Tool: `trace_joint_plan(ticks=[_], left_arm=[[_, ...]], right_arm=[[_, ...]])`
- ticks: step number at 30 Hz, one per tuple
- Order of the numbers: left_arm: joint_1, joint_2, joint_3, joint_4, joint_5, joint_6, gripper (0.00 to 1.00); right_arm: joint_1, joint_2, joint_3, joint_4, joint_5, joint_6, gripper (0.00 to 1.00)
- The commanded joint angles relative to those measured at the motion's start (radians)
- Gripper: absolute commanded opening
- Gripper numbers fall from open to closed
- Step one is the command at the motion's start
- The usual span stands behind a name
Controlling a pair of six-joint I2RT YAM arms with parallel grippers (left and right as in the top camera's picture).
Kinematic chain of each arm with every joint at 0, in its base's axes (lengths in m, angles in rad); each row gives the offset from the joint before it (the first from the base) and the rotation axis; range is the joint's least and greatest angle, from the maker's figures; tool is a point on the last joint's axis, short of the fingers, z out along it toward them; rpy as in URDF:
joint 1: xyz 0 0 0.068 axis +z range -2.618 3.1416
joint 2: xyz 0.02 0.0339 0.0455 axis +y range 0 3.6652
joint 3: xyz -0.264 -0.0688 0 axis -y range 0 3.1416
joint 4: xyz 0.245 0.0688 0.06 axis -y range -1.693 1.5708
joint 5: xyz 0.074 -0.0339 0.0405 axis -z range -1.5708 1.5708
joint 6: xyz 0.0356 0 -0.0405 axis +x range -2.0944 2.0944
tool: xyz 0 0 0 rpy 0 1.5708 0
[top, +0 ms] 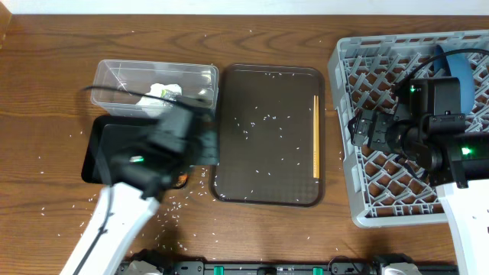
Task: Sort waste into correct bins and load items into the dishwasher rack
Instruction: 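Tip the teal bowl over the black tray to pour out the rice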
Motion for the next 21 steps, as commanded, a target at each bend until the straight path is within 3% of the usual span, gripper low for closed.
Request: trace_joint_plan(ticks=[1, 6, 12, 17, 21], left_arm=[[0.224, -0.05, -0.024, -0.008, 0.308, 0.1, 0.06], [0.564, -0.027, -0.092, -0.007, 0.723, 0.29, 0.06], [0.832, 0.063, -0.244, 0.084, 1.239, 0.549, 0.06], [0.949, 0.136, -0.371, 0.18, 1.487, 0.716, 0.06], [1.006, 0.18, -0.412, 0.18, 1.486, 0.837, 0.06]], right_arm=[[0.0, 0.001, 0.005, -0.001, 0.0, 0.013, 0.99], [0.0, 0.001, 0.005, 0.0, 0.0, 0.014, 0.99], [0.0, 0.001, 0.005, 0.0, 0.0, 0.014, 0.99], [0.0, 0.001, 0.005, -0.006, 0.0, 0.013, 0.99], [0.0, 0.001, 0.005, -0.008, 0.0, 0.013, 0.99]])
